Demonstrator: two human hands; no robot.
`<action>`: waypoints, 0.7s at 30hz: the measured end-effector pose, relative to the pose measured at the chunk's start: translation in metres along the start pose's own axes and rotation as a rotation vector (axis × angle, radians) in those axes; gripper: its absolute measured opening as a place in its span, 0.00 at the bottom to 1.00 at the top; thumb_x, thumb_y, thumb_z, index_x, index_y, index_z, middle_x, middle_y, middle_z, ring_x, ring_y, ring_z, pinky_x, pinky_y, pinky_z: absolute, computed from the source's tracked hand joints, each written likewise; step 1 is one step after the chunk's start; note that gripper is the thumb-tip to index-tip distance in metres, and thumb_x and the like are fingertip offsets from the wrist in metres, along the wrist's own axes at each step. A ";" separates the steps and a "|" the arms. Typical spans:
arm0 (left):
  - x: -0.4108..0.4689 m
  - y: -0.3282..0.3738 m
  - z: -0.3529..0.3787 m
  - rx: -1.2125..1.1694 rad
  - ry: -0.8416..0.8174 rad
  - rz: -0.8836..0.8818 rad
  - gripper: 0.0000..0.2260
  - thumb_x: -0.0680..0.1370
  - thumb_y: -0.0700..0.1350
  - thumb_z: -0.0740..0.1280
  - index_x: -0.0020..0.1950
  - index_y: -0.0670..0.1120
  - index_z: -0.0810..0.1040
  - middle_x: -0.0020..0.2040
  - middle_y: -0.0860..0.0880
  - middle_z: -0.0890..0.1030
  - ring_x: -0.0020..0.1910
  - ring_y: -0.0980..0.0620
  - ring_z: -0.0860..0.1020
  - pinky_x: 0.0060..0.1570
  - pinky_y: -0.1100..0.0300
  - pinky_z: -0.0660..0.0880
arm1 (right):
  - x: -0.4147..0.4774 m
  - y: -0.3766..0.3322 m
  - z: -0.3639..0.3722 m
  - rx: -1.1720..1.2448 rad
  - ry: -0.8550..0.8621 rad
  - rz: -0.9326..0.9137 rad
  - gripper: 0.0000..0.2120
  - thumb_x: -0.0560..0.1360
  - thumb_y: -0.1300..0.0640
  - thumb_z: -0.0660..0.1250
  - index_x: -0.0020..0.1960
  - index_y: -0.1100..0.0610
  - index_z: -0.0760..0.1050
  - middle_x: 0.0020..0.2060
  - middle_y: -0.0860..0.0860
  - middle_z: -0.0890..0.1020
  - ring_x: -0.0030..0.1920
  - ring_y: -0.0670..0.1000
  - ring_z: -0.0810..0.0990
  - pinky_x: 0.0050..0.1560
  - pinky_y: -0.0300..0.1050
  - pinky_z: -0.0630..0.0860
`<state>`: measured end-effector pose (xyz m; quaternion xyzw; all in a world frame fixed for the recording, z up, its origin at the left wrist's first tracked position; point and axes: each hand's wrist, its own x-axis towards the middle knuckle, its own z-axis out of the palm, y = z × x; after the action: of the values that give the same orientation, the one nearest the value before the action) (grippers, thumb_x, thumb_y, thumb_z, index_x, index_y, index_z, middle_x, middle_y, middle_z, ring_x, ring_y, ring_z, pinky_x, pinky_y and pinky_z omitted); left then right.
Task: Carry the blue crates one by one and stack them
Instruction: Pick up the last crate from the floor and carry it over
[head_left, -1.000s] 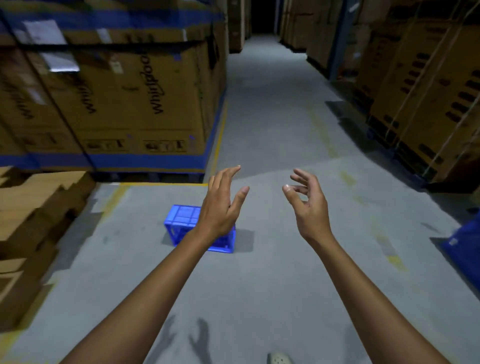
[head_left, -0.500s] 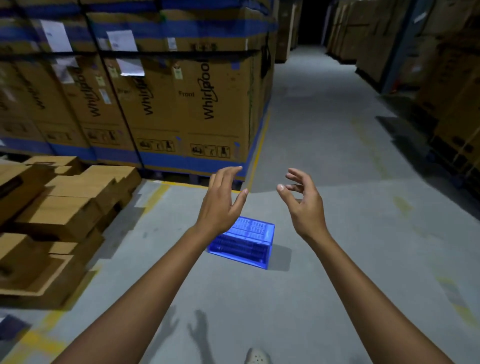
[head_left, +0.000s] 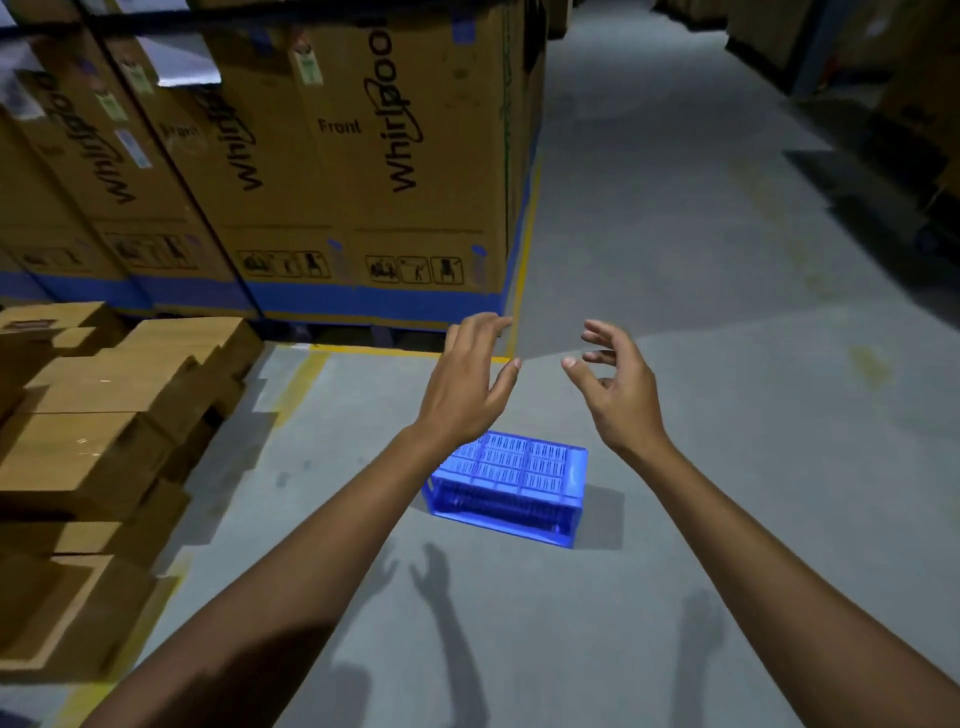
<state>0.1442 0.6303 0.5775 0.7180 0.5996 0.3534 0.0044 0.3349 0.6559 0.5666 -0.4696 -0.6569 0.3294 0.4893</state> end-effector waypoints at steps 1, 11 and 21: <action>0.004 -0.021 0.019 -0.006 0.001 0.001 0.19 0.81 0.49 0.63 0.71 0.46 0.69 0.68 0.47 0.71 0.67 0.50 0.67 0.63 0.62 0.63 | 0.009 0.020 0.015 -0.010 0.001 0.003 0.23 0.77 0.52 0.70 0.70 0.52 0.70 0.63 0.49 0.77 0.59 0.48 0.77 0.43 0.31 0.73; -0.025 -0.272 0.294 -0.024 0.082 0.095 0.18 0.81 0.49 0.63 0.68 0.45 0.72 0.67 0.46 0.72 0.66 0.48 0.69 0.61 0.57 0.68 | 0.056 0.335 0.191 -0.162 0.029 -0.132 0.26 0.76 0.47 0.71 0.71 0.49 0.67 0.62 0.48 0.76 0.57 0.46 0.77 0.50 0.48 0.80; -0.078 -0.425 0.502 0.055 0.040 0.222 0.26 0.79 0.61 0.58 0.68 0.44 0.70 0.64 0.45 0.73 0.60 0.44 0.71 0.59 0.45 0.71 | 0.048 0.594 0.289 -0.413 -0.123 -0.222 0.36 0.72 0.36 0.65 0.74 0.52 0.64 0.66 0.53 0.73 0.63 0.54 0.73 0.63 0.56 0.72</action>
<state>0.0341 0.8918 -0.0209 0.7726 0.5260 0.3493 -0.0663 0.2309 0.9114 -0.0351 -0.4635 -0.7865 0.1603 0.3753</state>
